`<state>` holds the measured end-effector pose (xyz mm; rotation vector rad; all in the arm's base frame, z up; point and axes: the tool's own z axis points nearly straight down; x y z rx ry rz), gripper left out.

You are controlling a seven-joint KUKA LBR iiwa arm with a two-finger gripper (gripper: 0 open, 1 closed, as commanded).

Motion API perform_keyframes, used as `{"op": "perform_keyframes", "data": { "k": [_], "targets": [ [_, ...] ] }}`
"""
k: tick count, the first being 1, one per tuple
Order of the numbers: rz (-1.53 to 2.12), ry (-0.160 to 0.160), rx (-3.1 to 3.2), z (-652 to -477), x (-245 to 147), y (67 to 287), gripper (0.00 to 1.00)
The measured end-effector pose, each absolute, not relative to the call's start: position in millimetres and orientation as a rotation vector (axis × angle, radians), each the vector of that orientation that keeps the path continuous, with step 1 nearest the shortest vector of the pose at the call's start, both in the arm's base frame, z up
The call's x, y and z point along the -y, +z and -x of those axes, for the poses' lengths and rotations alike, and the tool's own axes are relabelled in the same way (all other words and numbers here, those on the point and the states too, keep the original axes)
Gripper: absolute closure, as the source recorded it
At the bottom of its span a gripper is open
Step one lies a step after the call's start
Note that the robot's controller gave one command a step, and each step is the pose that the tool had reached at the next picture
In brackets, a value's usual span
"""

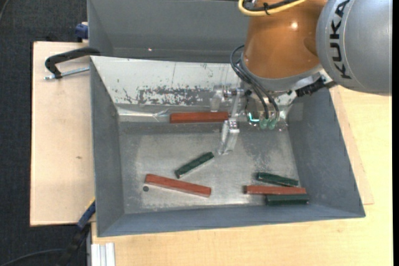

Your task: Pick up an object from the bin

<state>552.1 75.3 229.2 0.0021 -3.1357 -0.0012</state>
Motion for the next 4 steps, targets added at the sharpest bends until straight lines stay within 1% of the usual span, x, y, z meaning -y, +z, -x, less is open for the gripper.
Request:
{"op": "perform_keyframes", "data": {
  "k": [1,2,3,4],
  "targets": [
    [-0.881,-0.001,3.011,-533.1,-117.3,69.0,0.00],
    [-0.911,0.000,3.014,-530.9,-96.2,102.8,0.00],
    [-0.998,-0.002,2.988,-560.7,-107.2,101.2,0.00],
    [-0.978,-0.003,2.984,-552.7,-101.4,68.9,0.00]
  ]
}}
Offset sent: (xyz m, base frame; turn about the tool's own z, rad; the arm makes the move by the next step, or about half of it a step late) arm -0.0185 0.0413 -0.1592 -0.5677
